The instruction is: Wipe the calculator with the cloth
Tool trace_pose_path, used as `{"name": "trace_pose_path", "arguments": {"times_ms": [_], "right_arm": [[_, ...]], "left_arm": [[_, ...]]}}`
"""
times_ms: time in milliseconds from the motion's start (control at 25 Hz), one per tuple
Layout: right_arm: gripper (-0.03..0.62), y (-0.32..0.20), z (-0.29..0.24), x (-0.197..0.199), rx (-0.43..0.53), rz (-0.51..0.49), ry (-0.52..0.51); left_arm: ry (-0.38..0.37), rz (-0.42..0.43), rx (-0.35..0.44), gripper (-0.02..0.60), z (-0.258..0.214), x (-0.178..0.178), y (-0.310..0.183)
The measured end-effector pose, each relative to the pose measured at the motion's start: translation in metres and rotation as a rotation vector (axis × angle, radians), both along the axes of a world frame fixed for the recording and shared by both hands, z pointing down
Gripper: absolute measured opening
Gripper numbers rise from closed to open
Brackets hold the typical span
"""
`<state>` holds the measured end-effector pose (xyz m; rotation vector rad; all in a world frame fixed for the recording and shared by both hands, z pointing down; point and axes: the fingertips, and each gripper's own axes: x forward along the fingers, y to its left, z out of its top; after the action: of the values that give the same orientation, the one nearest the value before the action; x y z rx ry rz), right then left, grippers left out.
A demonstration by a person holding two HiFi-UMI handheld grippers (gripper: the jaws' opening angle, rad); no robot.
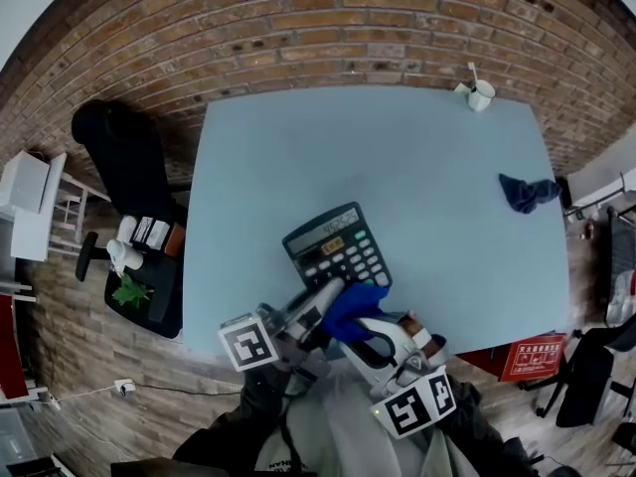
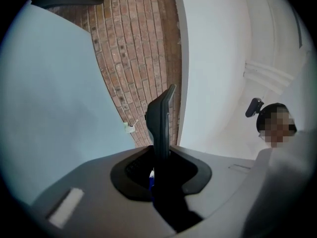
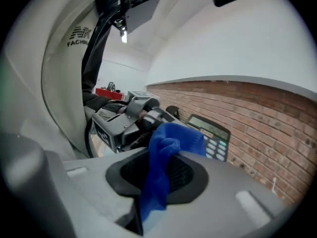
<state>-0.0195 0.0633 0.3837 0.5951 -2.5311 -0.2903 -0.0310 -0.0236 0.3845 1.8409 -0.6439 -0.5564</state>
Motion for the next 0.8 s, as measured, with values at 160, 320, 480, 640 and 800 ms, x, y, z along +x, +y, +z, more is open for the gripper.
{"name": "trace_pose_path", "arguments": {"times_ms": [160, 320, 480, 640, 800], "right_arm": [[0.089, -0.013, 0.008, 0.019, 0.028, 0.031, 0.045], [0.089, -0.048, 0.008, 0.060, 0.072, 0.191, 0.087], [0.089, -0.026, 0.013, 0.033, 0.083, 0.118, 0.077], [0.087, 0.002, 0.023, 0.001, 0.130, 0.013, 0.103], [0.087, -0.023, 0.018, 0.031, 0.192, 0.135, 0.089]], "left_arm": [[0.022, 0.000, -0.015, 0.078, 0.000, -0.004, 0.003], [0.087, -0.016, -0.048, 0.078, 0.002, -0.013, 0.004], [0.128, -0.019, -0.064, 0.078, 0.002, -0.012, 0.003], [0.136, 0.030, -0.037, 0.078, -0.005, -0.001, 0.007], [0.227, 0.067, -0.021, 0.077, -0.015, 0.000, 0.012]]}}
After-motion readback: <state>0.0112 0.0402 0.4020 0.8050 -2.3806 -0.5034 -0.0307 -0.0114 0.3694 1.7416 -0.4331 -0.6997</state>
